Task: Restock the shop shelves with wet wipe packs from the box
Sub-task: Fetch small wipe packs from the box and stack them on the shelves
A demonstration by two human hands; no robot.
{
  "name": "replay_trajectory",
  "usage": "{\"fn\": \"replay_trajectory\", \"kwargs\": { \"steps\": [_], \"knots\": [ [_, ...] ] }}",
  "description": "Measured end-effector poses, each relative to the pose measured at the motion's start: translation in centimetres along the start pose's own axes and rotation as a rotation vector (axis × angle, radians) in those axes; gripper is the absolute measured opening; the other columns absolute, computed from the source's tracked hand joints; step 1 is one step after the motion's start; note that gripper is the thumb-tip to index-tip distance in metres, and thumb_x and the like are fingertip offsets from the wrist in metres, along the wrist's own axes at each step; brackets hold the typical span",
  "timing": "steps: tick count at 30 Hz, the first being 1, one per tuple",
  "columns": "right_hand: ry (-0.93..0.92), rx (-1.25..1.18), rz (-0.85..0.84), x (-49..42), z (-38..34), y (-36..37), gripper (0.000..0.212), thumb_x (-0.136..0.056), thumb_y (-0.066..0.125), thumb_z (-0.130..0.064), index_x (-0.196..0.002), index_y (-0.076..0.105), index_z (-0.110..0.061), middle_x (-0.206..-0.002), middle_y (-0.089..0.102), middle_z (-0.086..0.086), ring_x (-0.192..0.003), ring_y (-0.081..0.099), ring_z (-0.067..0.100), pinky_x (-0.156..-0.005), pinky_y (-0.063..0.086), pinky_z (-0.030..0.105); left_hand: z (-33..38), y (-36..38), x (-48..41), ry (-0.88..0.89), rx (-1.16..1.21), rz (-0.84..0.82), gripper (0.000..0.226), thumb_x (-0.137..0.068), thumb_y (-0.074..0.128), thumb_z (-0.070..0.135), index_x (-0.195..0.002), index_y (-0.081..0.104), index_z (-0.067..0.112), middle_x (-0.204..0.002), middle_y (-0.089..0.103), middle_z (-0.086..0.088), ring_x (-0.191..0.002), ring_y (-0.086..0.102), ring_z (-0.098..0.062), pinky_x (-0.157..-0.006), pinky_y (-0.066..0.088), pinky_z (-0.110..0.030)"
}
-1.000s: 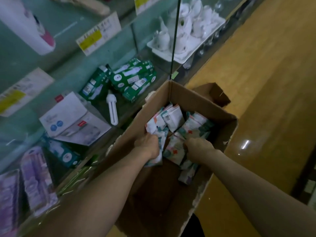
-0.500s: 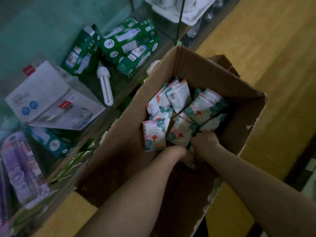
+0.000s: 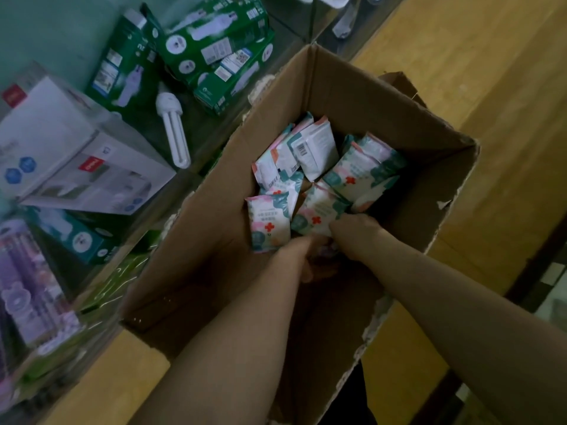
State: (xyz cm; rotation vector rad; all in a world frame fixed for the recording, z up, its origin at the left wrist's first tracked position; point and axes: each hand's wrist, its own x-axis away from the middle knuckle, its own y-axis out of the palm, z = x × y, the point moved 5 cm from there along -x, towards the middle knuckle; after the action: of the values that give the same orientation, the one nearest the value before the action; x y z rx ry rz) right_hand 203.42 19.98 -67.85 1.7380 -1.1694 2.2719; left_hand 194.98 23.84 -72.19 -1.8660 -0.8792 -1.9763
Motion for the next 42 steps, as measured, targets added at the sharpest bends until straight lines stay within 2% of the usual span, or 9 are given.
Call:
{"fn": "replay_trajectory", "kwargs": {
  "steps": [6, 10, 12, 18, 21, 27, 31, 33, 42],
  "knots": [
    [0.089, -0.047, 0.08, -0.8, 0.6, -0.8, 0.03, -0.099, 0.045, -0.024, -0.126, 0.052, -0.011, -0.131, 0.052, 0.011, -0.12, 0.053, 0.027, -0.089, 0.048, 0.038, 1.8, -0.2, 1.4, 0.129, -0.026, 0.014, 0.021, -0.092, 0.041, -0.007, -0.083, 0.057, 0.003, -0.07, 0.062, -0.009, -0.059, 0.061, -0.019, -0.045, 0.054, -0.024],
    [0.118, -0.049, 0.144, -0.8, 1.0, -1.3, 0.025, -0.098, 0.047, -0.018, -0.121, 0.055, -0.012, -0.126, 0.056, 0.009, -0.117, 0.055, 0.024, -0.087, 0.048, 0.034, 1.7, -1.0, 0.4, 0.349, -0.565, 0.248, 0.037, -0.094, 0.055, 0.005, -0.13, 0.056, 0.006, -0.127, 0.06, -0.014, -0.101, 0.062, -0.025, -0.084, 0.05, -0.027],
    [0.127, -0.077, 0.176, -0.8, 1.2, -1.4, 0.024, -0.098, 0.046, -0.018, -0.121, 0.054, -0.012, -0.125, 0.057, 0.008, -0.116, 0.056, 0.024, -0.085, 0.047, 0.033, 2.2, -1.7, 0.4, 0.422, -0.697, 0.322, 0.036, -0.091, 0.062, 0.012, -0.127, 0.06, 0.006, -0.127, 0.061, -0.013, -0.118, 0.057, -0.029, -0.094, 0.044, -0.03],
    [0.151, -0.331, 0.346, 1.3, 1.6, -3.0, 0.025, -0.096, 0.049, -0.026, -0.118, 0.06, -0.02, -0.116, 0.061, 0.006, -0.11, 0.057, 0.025, -0.079, 0.042, 0.03, 5.6, -4.1, 4.3, 0.598, -0.857, 0.391, 0.028, -0.083, 0.074, 0.024, -0.109, 0.071, 0.015, -0.111, 0.07, -0.008, -0.101, 0.064, -0.024, -0.092, 0.053, -0.036],
    [0.123, -0.493, 0.373, 3.7, 2.5, -5.0, 0.022, -0.091, 0.055, -0.032, -0.109, 0.066, -0.023, -0.109, 0.063, 0.005, -0.115, 0.052, 0.027, -0.093, 0.044, 0.035, 7.7, -4.1, 8.3, 0.683, -0.835, 0.275, 0.033, -0.083, 0.073, 0.021, -0.115, 0.066, 0.016, -0.113, 0.068, -0.004, -0.101, 0.064, -0.021, -0.084, 0.054, -0.034],
    [0.115, -1.28, 0.442, 11.7, 6.7, -9.4, 0.028, -0.087, 0.067, -0.033, -0.105, 0.069, -0.012, -0.102, 0.067, 0.006, -0.092, 0.063, 0.02, -0.082, 0.054, 0.035, 10.3, -1.5, 16.6, 0.817, -0.64, 0.038, 0.027, -0.073, 0.079, 0.022, -0.096, 0.066, 0.021, -0.104, 0.071, -0.009, -0.095, 0.068, -0.025, -0.089, 0.052, -0.043],
    [0.125, -1.575, 0.455, 17.2, 8.8, -10.4, 0.025, -0.091, 0.062, -0.025, -0.113, 0.063, -0.013, -0.107, 0.064, 0.009, -0.09, 0.063, 0.021, -0.071, 0.055, 0.033, 11.4, 1.2, 21.7, 0.842, -0.535, -0.045, 0.011, -0.089, 0.066, 0.014, -0.099, 0.064, 0.011, -0.086, 0.072, -0.009, -0.073, 0.068, -0.019, -0.072, 0.054, -0.035],
    [0.082, -1.751, 0.451, 19.8, 9.6, -10.5, 0.025, -0.089, 0.066, -0.017, -0.113, 0.062, -0.013, -0.113, 0.064, 0.014, -0.098, 0.065, 0.027, -0.079, 0.056, 0.039, 11.8, 2.8, 24.2, 0.857, -0.509, -0.067, 0.007, -0.092, 0.063, 0.014, -0.094, 0.065, 0.008, -0.083, 0.072, -0.01, -0.067, 0.069, -0.017, -0.066, 0.056, -0.032],
    [0.187, -1.747, 0.701, 33.9, 13.7, -9.9, 0.017, -0.085, 0.07, -0.012, -0.101, 0.063, -0.01, -0.099, 0.07, 0.011, -0.088, 0.069, 0.021, -0.073, 0.059, 0.033, 10.2, 14.2, 34.9, 0.986, -0.705, -0.19, 0.007, -0.093, 0.062, 0.013, -0.09, 0.063, 0.007, -0.084, 0.068, -0.011, -0.066, 0.066, -0.019, -0.067, 0.056, -0.034]
  ]
}}
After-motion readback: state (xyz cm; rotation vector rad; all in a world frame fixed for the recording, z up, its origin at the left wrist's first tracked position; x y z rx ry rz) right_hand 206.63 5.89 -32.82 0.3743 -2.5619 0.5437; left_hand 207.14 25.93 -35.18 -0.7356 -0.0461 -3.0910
